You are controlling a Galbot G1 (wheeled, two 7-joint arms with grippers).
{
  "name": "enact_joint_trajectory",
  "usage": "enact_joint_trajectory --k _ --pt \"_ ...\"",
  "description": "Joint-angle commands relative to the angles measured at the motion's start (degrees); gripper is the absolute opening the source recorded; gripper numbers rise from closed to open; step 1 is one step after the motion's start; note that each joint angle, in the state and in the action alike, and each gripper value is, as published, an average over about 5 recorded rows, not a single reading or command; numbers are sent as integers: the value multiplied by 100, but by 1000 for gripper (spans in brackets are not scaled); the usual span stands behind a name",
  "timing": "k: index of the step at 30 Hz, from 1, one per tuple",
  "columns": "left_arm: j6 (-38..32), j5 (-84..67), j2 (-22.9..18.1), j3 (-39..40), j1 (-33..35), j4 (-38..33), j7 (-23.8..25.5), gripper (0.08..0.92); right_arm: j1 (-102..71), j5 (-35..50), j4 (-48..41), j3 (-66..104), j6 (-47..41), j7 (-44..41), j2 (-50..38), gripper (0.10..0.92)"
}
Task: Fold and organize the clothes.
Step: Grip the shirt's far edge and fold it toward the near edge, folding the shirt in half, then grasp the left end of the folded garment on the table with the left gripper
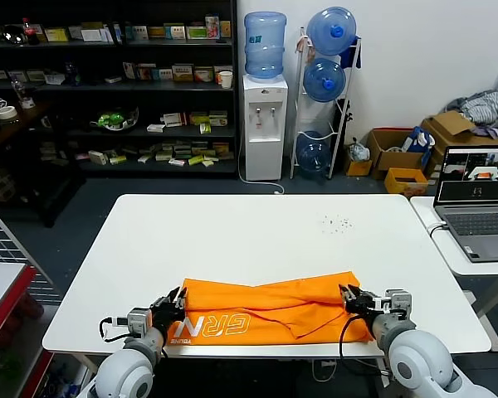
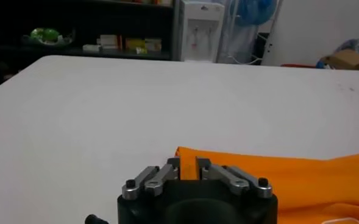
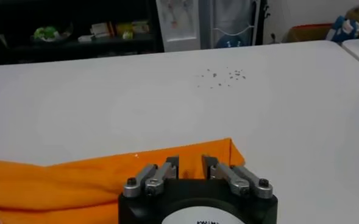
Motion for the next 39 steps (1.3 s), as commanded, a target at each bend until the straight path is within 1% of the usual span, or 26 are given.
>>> enact_joint_trajectory --k 1,10,13,16,20,21,24,32,39 --pt "10 90 10 -11 94 -80 -3 391 -108 -5 120 166 34 -62 -27 458" --pt "-5 172 -161 -34 377 -67 -25 651 -354 -39 248 448 50 -49 -9 717" --pt "-11 179 -201 -28 400 -42 -21 737 -388 -41 281 495 52 -34 5 789" --pt "-37 198 -233 -21 386 37 -5 800 -419 -40 315 535 47 -16 15 818" --pt "-114 198 -277 -15 356 171 13 819 -457 -44 339 570 36 2 18 822" --pt "-126 191 -290 -12 349 203 14 812 -461 -45 338 575 34 8 19 822" --pt "-132 173 -320 -4 339 271 14 757 -459 -44 326 581 30 24 23 823" --pt "-138 161 -343 7 371 302 13 526 -400 -32 282 558 31 33 27 823" --pt "-202 140 -376 23 387 167 13 327 -329 -36 225 508 40 46 77 823"
